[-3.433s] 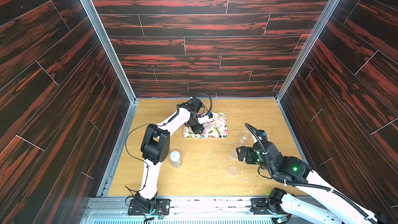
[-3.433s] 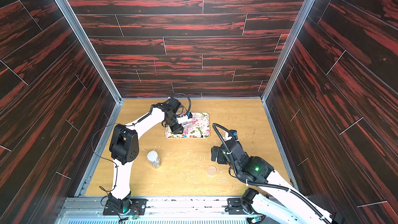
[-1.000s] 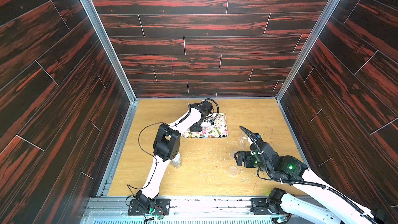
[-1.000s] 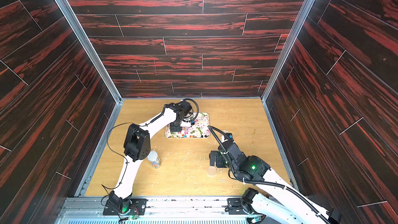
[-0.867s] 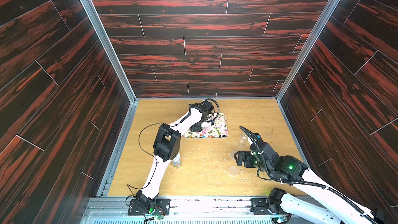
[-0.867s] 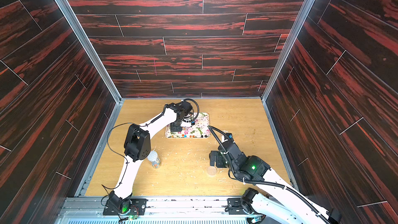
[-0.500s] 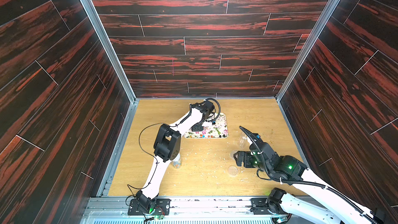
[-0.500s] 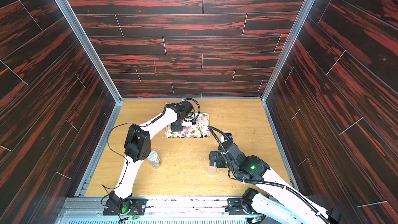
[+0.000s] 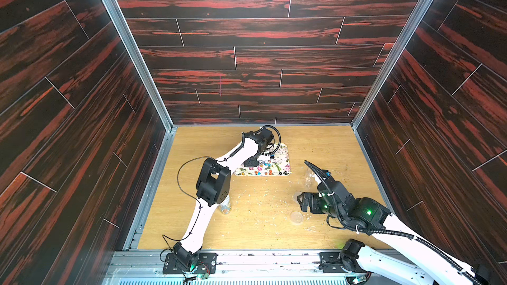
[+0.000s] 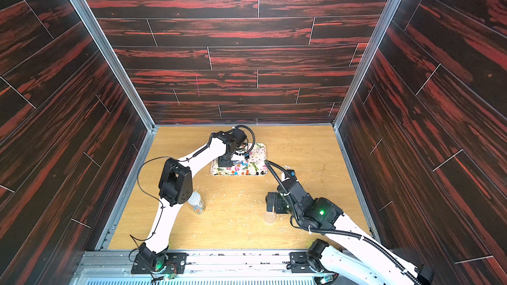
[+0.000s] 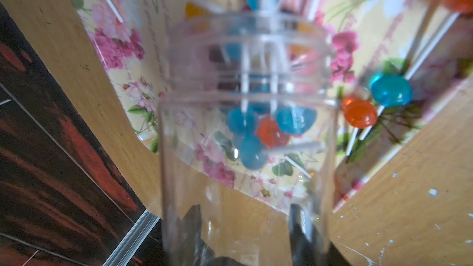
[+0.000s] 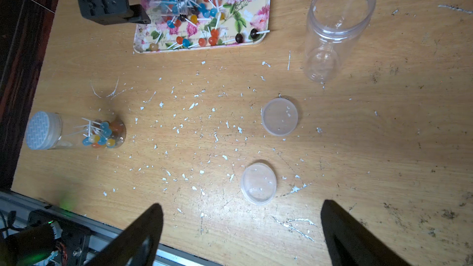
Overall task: Pour the candies out of the jar
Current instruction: 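Pour the candies out of the jar onto the tray.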
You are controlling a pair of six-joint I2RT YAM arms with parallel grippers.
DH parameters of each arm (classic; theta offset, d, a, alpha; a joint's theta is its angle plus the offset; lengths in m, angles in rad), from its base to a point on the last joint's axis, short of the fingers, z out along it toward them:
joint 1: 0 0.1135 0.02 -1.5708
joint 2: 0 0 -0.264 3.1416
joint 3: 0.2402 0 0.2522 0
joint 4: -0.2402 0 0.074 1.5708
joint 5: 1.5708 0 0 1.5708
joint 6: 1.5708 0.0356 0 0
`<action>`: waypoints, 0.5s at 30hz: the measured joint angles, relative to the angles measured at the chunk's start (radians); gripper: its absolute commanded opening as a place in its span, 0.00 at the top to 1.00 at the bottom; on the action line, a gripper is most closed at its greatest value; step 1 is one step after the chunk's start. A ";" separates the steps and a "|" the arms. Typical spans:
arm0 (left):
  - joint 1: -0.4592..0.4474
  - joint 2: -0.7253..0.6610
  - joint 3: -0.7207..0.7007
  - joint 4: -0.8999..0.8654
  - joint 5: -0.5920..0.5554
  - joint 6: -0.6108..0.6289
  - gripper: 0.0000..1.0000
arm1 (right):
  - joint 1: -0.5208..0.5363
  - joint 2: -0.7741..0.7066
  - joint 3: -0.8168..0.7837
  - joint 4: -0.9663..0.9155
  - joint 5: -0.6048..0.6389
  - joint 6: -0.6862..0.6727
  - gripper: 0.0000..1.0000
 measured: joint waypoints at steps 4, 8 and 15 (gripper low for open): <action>0.000 -0.008 -0.029 0.008 -0.021 0.013 0.57 | 0.000 0.000 0.000 0.001 -0.002 0.000 0.01; 0.000 -0.044 -0.072 0.026 -0.050 0.035 0.55 | 0.000 -0.001 0.000 0.007 -0.005 -0.001 0.01; -0.004 -0.150 -0.156 0.082 -0.122 0.102 0.53 | 0.000 -0.023 0.000 0.016 -0.016 -0.004 0.01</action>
